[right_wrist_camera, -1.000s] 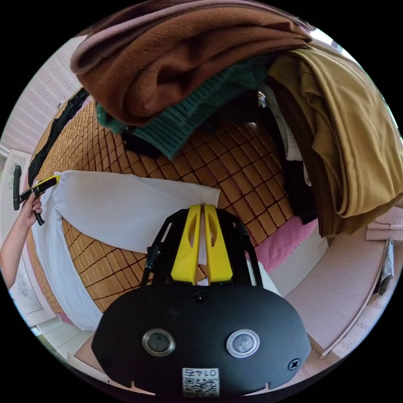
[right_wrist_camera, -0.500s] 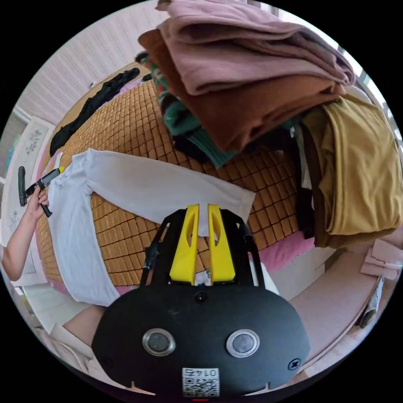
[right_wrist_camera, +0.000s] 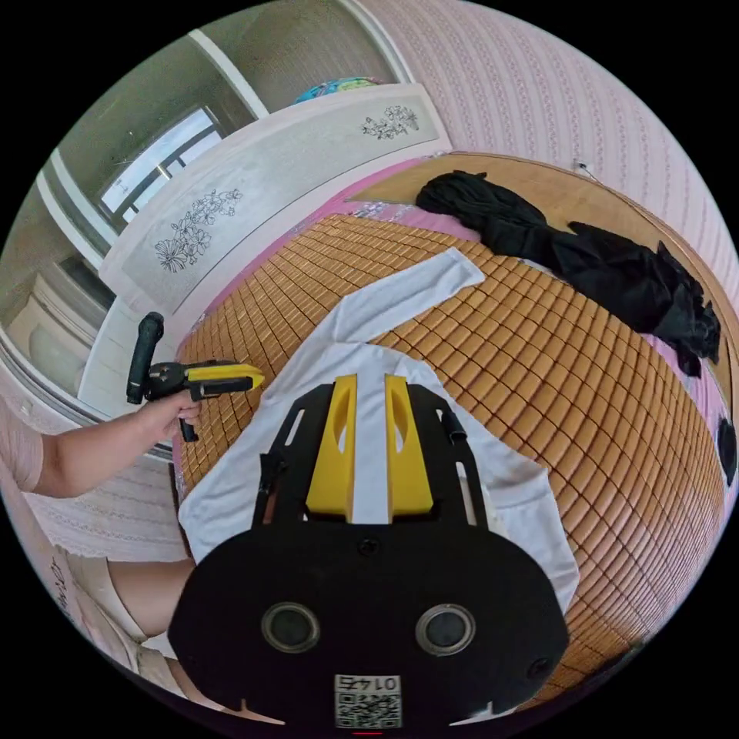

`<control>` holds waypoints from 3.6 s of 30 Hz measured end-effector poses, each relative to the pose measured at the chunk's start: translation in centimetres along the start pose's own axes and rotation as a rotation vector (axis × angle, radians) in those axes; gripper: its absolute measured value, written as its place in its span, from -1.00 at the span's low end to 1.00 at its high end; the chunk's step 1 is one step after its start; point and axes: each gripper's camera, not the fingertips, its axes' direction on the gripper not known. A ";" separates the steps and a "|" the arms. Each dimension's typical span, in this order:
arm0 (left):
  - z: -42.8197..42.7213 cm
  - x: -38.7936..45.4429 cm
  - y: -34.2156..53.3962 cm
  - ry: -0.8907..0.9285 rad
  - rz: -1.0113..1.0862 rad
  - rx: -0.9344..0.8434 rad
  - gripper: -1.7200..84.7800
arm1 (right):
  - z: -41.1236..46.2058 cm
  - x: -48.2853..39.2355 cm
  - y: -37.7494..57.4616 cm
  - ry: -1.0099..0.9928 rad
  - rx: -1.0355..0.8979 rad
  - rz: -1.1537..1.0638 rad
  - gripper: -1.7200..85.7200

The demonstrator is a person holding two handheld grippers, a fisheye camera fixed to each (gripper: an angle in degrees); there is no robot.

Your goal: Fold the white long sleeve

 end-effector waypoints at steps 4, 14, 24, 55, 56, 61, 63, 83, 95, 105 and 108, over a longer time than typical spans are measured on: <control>-0.8 -3.5 1.0 0.130 0.007 -0.016 -0.85 | 8.6 -2.8 -9.5 0.047 -0.083 -0.016 -0.76; -5.9 -10.5 3.0 0.317 0.084 -0.030 -0.98 | 18.6 -5.8 -18.6 0.119 -0.319 -0.087 -0.93; -21.1 -16.0 10.8 0.432 0.200 0.198 -0.94 | 11.3 -11.0 -21.6 -0.563 -0.170 -0.472 -0.88; -34.3 -38.5 25.6 -0.146 -0.299 -0.032 -0.98 | 26.3 -14.8 -20.5 0.187 -0.330 -0.309 -0.96; -35.2 -39.6 25.3 -0.160 -0.304 -0.003 -0.98 | 26.3 -14.7 -20.7 0.171 -0.320 -0.299 -0.96; -34.3 -43.7 22.1 -0.199 -0.343 0.020 -0.97 | 28.3 -14.7 -20.6 0.203 -0.339 -0.269 -0.96; -33.1 -44.6 21.7 -0.229 -0.367 -0.024 -0.96 | 29.0 -14.6 -20.2 0.225 -0.340 -0.250 -0.96; -26.8 -39.9 22.8 -0.147 -0.433 -0.154 -0.89 | 26.3 -12.2 -16.1 0.243 -0.293 -0.166 -0.92; -27.0 -24.9 23.7 0.080 -0.200 -0.080 -0.85 | 6.8 -4.7 5.1 0.290 -0.110 0.280 -0.82; -16.3 -8.5 25.8 0.238 0.088 -0.448 -0.78 | -0.1 -5.5 30.7 0.320 -0.586 0.697 -0.83; -14.1 -5.7 26.7 0.142 0.174 -0.513 -0.77 | -0.6 -4.5 35.4 0.225 -0.628 0.791 -0.85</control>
